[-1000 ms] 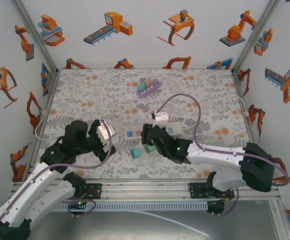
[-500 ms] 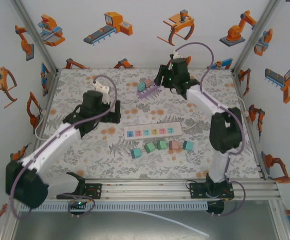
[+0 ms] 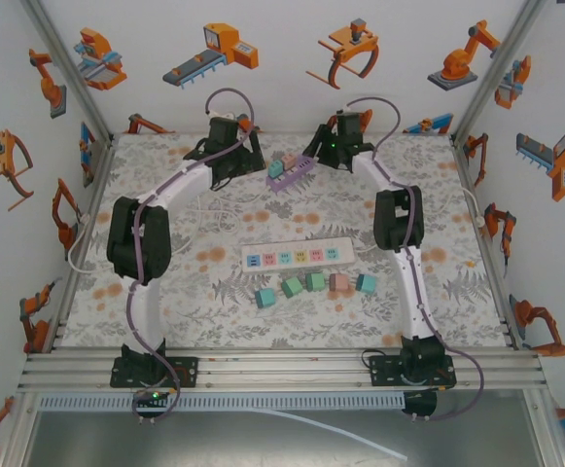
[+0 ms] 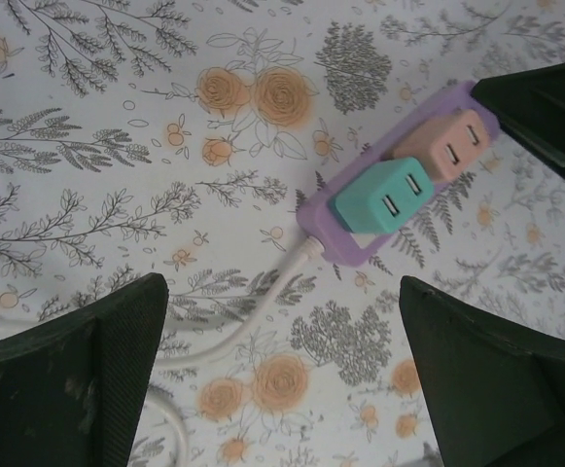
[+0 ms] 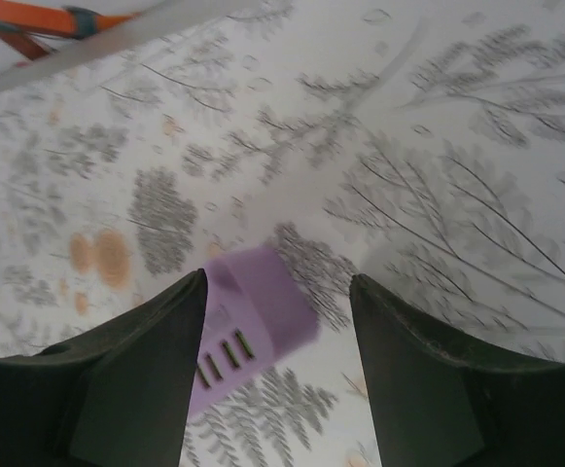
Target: Pull the plug off the socket
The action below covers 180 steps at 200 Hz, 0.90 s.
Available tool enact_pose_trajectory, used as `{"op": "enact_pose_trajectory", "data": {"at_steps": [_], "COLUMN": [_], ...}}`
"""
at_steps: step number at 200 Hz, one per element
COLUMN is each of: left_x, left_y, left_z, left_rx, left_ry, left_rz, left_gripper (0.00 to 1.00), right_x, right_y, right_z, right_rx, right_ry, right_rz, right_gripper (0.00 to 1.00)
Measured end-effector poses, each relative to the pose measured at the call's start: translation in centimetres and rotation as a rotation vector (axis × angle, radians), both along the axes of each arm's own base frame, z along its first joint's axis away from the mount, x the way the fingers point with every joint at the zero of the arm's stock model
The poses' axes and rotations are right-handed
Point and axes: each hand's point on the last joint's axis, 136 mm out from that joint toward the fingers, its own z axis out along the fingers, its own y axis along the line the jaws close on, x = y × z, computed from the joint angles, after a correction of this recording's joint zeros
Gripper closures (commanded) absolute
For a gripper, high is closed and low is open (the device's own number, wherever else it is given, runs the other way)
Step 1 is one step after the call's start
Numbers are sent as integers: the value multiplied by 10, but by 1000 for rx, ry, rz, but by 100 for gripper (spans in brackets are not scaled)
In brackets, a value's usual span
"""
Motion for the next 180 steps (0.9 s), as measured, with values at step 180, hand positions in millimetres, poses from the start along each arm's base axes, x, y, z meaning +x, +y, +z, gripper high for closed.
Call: {"op": "enact_pose_trajectory", "data": {"at_steps": [180], "left_x": [-45], "left_y": [48], "left_z": [-88], "left_rx": [-3], "left_ry": [246], "left_rz": [108], "left_gripper": [23], "right_x": [-126], "right_y": [18], "right_z": [-7], "right_rx": [-38], "right_ry": [149], "right_rz": [7], "right_gripper": [69]}}
